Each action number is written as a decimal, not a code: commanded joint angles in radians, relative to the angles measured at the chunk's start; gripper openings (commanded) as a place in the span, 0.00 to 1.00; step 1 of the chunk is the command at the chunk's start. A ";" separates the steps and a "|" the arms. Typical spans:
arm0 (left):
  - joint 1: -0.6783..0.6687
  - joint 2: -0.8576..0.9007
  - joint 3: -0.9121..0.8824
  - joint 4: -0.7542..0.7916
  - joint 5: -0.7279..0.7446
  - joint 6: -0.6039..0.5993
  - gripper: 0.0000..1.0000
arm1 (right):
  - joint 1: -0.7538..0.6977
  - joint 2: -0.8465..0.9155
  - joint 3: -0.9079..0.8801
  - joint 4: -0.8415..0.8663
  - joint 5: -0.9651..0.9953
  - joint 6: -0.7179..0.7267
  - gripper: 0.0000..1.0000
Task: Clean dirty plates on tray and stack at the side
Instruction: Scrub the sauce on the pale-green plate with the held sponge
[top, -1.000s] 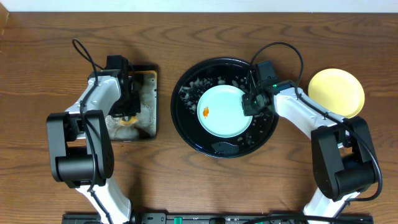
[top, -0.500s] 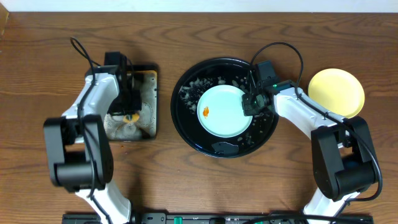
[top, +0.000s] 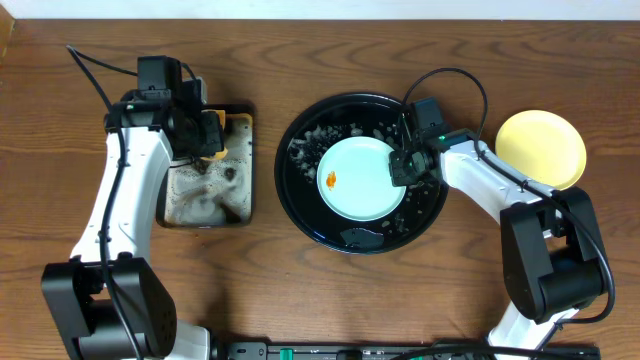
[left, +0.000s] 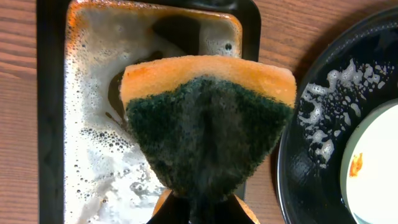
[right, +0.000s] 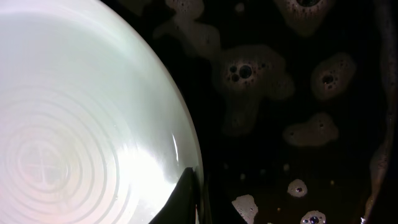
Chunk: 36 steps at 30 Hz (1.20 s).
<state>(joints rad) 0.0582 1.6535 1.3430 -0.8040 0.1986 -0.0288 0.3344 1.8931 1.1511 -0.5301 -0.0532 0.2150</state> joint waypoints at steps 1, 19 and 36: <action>-0.002 0.013 0.003 0.000 0.042 -0.031 0.07 | -0.013 -0.008 -0.003 -0.013 0.056 -0.018 0.01; -0.366 0.018 -0.005 0.110 0.192 -0.247 0.08 | -0.013 -0.008 -0.003 -0.012 0.056 -0.018 0.01; -0.566 0.326 -0.005 0.213 0.156 -0.390 0.07 | -0.012 -0.008 -0.003 -0.012 0.049 -0.018 0.01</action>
<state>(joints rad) -0.4999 1.9450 1.3430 -0.6147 0.3622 -0.3744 0.3347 1.8931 1.1511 -0.5301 -0.0536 0.2150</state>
